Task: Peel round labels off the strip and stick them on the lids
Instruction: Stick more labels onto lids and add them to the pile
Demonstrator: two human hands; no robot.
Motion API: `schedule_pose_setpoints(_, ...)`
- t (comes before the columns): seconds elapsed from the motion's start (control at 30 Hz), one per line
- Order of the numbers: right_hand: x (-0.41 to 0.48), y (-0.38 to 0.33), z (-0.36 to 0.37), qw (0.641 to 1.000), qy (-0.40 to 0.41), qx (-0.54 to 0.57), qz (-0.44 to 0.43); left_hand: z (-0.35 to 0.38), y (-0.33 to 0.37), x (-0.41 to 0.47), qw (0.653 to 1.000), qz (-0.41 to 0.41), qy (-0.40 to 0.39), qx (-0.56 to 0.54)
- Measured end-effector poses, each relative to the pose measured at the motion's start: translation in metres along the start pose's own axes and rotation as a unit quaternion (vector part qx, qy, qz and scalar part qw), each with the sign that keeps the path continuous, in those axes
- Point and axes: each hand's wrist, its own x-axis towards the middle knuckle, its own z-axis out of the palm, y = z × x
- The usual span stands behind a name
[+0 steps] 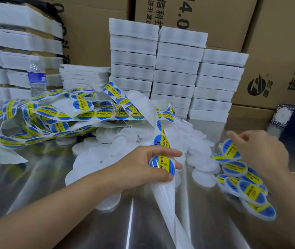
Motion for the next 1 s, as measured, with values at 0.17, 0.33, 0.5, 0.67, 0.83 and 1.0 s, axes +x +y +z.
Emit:
schedule_pose_setpoints(0.17, 0.014, 0.027, -0.001, 0.987, -0.026, -0.14, 0.07, -0.001, -0.005, 0.002, 1.0, 0.007, 0.008, 0.01)
schedule_pose_setpoints(0.33, 0.012, 0.027, -0.004, 0.975, -0.073, -0.188, 0.088, -0.004, -0.007, 0.005, 1.0, 0.005, 0.013, 0.024)
schedule_pose_setpoints(0.5, -0.012, -0.012, -0.005, 0.993, 0.038, 0.028, -0.106, -0.005, -0.009, 0.007, 1.0, 0.001, 0.009, 0.023)
schedule_pose_setpoints(0.67, -0.055, -0.058, -0.008, 0.93, 0.03, 0.252, -0.265, -0.003, -0.008, 0.005, 1.0, 0.019, 0.022, 0.01)
schedule_pose_setpoints(0.83, -0.087, -0.075, 0.002, 0.878, -0.029, 0.301, -0.37, 0.0, -0.007, 0.006, 0.997, 0.037, 0.053, 0.044)
schedule_pose_setpoints(1.0, -0.091, -0.076, 0.007, 0.879, -0.028, 0.259, -0.399, 0.002, -0.007, 0.003, 0.996, 0.039, 0.021, 0.077)
